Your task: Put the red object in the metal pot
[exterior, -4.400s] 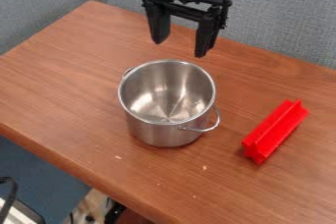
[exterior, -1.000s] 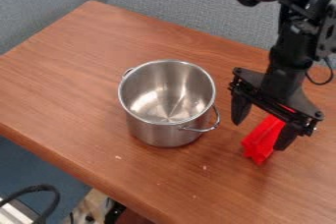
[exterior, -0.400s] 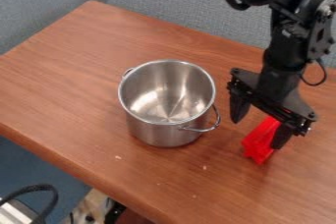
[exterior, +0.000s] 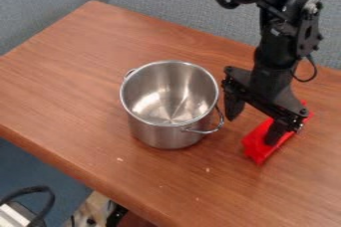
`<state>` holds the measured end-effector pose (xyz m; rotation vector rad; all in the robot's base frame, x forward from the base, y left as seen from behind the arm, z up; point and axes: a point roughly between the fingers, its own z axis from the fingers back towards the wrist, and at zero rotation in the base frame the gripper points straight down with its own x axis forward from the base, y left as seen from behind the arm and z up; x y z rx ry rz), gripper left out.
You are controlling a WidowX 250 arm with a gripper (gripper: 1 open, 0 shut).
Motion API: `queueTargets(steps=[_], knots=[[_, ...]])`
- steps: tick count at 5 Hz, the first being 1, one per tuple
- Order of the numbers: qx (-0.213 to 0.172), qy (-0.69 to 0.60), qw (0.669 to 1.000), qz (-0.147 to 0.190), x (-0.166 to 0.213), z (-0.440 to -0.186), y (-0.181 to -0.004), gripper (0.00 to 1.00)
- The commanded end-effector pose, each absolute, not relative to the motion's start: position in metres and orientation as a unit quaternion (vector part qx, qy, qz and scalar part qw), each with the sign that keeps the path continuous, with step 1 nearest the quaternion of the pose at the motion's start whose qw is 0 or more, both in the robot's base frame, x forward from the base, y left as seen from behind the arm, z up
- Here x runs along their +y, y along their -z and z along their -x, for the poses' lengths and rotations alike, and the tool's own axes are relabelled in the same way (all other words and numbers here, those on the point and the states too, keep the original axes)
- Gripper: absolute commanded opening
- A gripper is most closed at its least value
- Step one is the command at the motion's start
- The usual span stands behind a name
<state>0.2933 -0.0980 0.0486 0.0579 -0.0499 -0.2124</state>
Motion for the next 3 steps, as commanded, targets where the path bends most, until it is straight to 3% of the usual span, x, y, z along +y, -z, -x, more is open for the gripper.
queueTargets(steps=[1,3], knots=[[-0.06,0.105,0.993,-0.016,-0.113,-0.303,-0.069,1.0],[-0.064,0.103,0.993,-0.006,-0.11,-0.303,-0.081,1.0]])
